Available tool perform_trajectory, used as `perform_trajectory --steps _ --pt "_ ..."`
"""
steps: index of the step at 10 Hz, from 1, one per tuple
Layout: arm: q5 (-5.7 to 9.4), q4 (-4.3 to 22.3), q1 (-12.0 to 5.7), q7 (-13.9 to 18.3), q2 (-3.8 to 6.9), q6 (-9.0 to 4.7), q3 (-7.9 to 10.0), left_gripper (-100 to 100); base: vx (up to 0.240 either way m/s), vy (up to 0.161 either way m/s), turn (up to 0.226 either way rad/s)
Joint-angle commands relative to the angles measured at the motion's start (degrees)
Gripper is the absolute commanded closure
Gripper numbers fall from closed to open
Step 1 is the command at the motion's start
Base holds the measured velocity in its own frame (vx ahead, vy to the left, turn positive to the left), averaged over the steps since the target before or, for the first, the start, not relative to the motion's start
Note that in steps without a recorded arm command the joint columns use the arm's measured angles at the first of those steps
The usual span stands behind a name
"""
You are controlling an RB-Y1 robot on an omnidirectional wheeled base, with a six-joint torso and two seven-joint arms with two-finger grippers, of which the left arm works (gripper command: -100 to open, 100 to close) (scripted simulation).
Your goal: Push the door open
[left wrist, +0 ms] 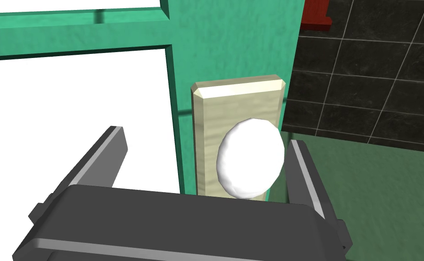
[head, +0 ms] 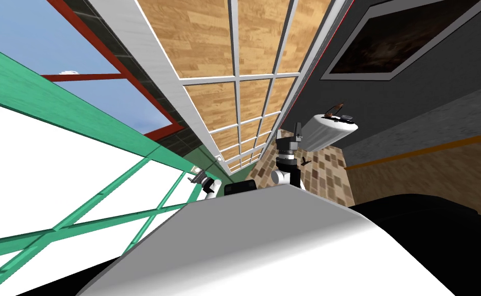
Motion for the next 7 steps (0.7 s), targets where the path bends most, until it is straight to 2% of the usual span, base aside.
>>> perform_trajectory --steps 1,3,5,7 --pt "0.0 -0.58 1.49 0.24 1.61 0.07 0.6 100 0.008 -0.003 -0.004" --pt "0.0 -0.58 1.49 0.24 1.61 0.07 0.6 100 0.004 -0.001 0.015" --pt "1.34 0.0 0.97 -0.1 1.87 -1.44 3.16 100 0.017 0.047 -0.17" --pt "1.34 0.0 0.97 -0.1 1.87 -1.44 3.16 100 0.015 0.058 -0.02"
